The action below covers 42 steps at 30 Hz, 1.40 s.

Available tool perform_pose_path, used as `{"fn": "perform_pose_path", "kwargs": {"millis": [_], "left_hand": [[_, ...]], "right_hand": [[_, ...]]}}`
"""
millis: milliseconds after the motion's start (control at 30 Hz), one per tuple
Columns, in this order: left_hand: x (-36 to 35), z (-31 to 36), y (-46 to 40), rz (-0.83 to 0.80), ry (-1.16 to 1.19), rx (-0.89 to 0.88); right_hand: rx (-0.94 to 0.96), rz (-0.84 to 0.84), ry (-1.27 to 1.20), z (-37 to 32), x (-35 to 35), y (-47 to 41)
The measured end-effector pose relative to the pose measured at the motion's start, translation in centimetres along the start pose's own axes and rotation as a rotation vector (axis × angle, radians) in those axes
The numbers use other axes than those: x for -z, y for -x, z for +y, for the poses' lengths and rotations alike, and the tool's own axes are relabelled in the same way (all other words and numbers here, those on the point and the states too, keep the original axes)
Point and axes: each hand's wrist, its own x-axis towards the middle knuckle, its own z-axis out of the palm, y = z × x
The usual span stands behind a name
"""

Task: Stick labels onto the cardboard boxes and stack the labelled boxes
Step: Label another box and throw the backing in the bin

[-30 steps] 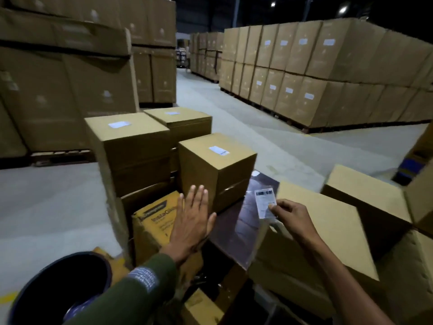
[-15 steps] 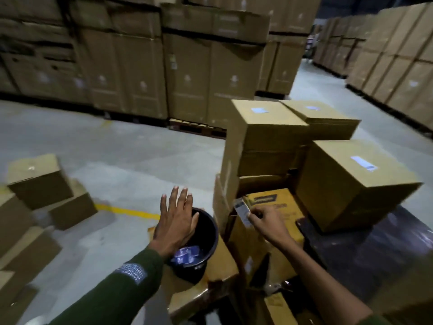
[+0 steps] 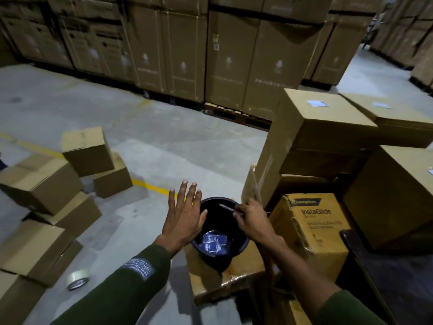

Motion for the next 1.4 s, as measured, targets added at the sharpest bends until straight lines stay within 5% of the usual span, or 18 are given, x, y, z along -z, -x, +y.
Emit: {"fn": "perform_pose_path", "kwargs": {"millis": [133,433,733,867,1400], "left_hand": [[-0.8,-0.1,0.1,-0.006,-0.008,-0.010],[-2.0,5.7,-2.2,-0.031,0.002,-0.196],[0.2,16.7,-4.0,0.008,0.080,-0.483],[1.6,22.7,-3.8,0.029,0.127,-0.601],[9.1,44.3,3.4,0.150,0.187,-1.066]], "right_hand": [[-0.008,-0.081,0.006,1.0,-1.8,2.0],[-0.274,0.122,-0.292,5.8,2.4,6.5],[-0.569,0.370,-0.981,8.7,9.2,14.3],[-0.582,0.490,-1.101,10.0,13.1,19.4],[-0.668,0.976,-0.412,14.5,21.9,41.4]]}}
